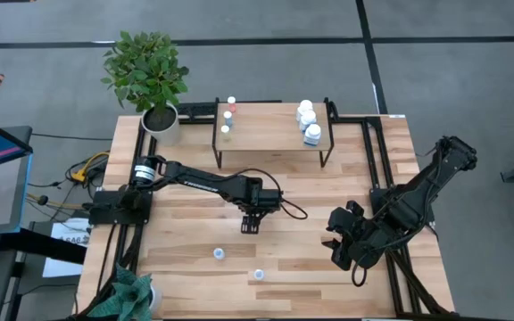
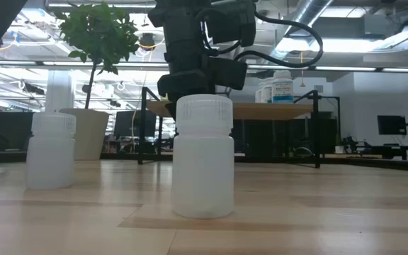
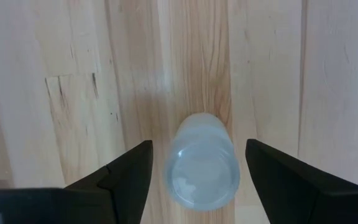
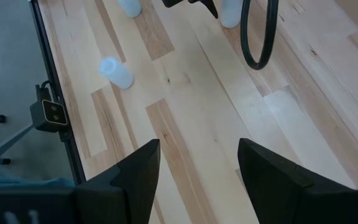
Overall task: Pick and place medicine bottles onto shelf by color
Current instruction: Put the top right transparent pill bottle on the shelf
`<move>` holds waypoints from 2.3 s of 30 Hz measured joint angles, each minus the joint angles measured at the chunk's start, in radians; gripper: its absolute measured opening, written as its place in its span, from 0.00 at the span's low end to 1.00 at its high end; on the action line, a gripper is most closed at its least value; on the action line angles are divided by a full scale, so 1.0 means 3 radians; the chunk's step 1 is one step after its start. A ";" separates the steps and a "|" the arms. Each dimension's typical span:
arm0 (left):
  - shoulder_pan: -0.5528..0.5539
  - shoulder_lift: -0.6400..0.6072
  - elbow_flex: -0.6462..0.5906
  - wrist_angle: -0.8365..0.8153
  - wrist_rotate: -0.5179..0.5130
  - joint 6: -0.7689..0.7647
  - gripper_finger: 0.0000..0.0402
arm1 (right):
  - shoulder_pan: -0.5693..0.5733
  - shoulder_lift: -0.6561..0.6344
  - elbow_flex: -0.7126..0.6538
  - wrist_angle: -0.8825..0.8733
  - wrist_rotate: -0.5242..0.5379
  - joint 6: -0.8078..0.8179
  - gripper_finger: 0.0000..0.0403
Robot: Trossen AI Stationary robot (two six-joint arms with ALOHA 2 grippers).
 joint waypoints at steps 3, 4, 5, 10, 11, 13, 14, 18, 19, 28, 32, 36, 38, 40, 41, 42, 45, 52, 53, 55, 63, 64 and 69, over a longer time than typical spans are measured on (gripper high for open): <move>0.0000 0.0000 0.0000 0.0001 0.0000 -0.0021 0.55 | 0.0000 0.0000 0.0000 0.0000 0.0000 0.0000 0.59; 0.0000 0.0000 0.0000 0.0001 0.0000 -0.0034 0.53 | 0.0000 0.0000 0.0000 0.0000 0.0000 0.0000 0.59; 0.0000 0.0000 0.0000 0.0001 0.0000 -0.0048 0.51 | 0.0000 0.0000 0.0000 0.0000 0.0000 0.0000 0.59; 0.0000 -0.0001 0.0000 0.0005 0.0000 -0.0128 0.36 | 0.0001 0.0000 0.0000 0.0000 0.0002 0.0000 0.59; 0.0000 -0.0001 0.0008 -0.0006 0.0000 -0.0157 0.33 | 0.0001 0.0000 0.0000 0.0000 0.0003 0.0000 0.59; 0.0001 -0.0001 0.0075 -0.0096 0.0008 -0.0227 0.28 | 0.0000 0.0000 0.0000 0.0000 0.0003 0.0000 0.59; 0.0008 0.0000 0.0137 -0.0147 0.0021 -0.0259 0.27 | 0.0000 0.0000 0.0000 0.0000 0.0003 0.0000 0.59; 0.0042 0.0000 0.0530 -0.0444 0.0090 -0.0386 0.27 | 0.0000 0.0000 0.0000 0.0000 0.0006 0.0000 0.59; 0.0059 0.0000 0.0671 -0.0549 0.0094 -0.0413 0.27 | 0.0000 0.0000 0.0000 0.0000 0.0006 0.0000 0.59; 0.0335 -0.0004 0.1854 -0.1105 -0.0082 -0.0358 0.29 | -0.0006 0.0000 0.0000 0.0023 0.0009 0.0001 0.59; 0.0558 -0.0005 0.2183 -0.1145 -0.0090 -0.0272 0.27 | -0.0006 0.0000 0.0000 0.0058 0.0009 0.0034 0.59; 0.0840 -0.0005 0.2359 -0.1139 -0.0089 -0.0142 0.28 | -0.0006 0.0000 0.0000 0.0059 0.0009 0.0054 0.59; 0.0998 -0.0005 0.2378 -0.1133 -0.0089 -0.0076 0.29 | -0.0006 0.0000 0.0000 0.0068 0.0009 0.0055 0.59; 0.1146 -0.0005 0.2378 -0.1143 -0.0089 -0.0043 0.28 | -0.0006 0.0000 0.0000 0.0095 0.0009 0.0055 0.59; 0.1224 -0.0004 0.2378 -0.1143 -0.0081 -0.0038 0.28 | -0.0006 0.0000 0.0000 0.0102 0.0009 0.0055 0.59; 0.1293 -0.0004 0.2378 -0.1142 -0.0069 -0.0037 0.27 | -0.0006 0.0000 0.0000 0.0112 0.0009 0.0056 0.59; 0.1479 -0.0004 0.2378 -0.1129 -0.0037 -0.0034 0.27 | -0.0006 0.0000 0.0001 0.0114 0.0010 0.0059 0.59; 0.1806 0.0030 0.2382 -0.1148 0.0124 0.0011 0.28 | -0.0006 0.0000 0.0001 0.0113 0.0010 0.0059 0.59; 0.1832 0.0036 0.2380 -0.1161 0.0131 0.0011 0.27 | -0.0006 0.0000 0.0001 0.0112 0.0010 0.0059 0.59; 0.1851 0.0066 0.2383 -0.1122 0.0115 0.0011 0.27 | -0.0006 0.0000 0.0001 0.0112 0.0010 0.0058 0.59; 0.1857 0.0176 0.2379 -0.1263 0.0054 0.0092 0.29 | -0.0006 0.0000 0.0001 0.0120 0.0010 0.0058 0.59; 0.1849 0.0200 0.2379 -0.1242 -0.0002 0.0092 0.28 | -0.0006 0.0000 0.0001 0.0121 0.0010 0.0058 0.59; 0.1835 0.0211 0.2379 -0.1220 -0.0051 0.0107 0.28 | -0.0006 0.0000 0.0001 0.0130 0.0009 0.0058 0.59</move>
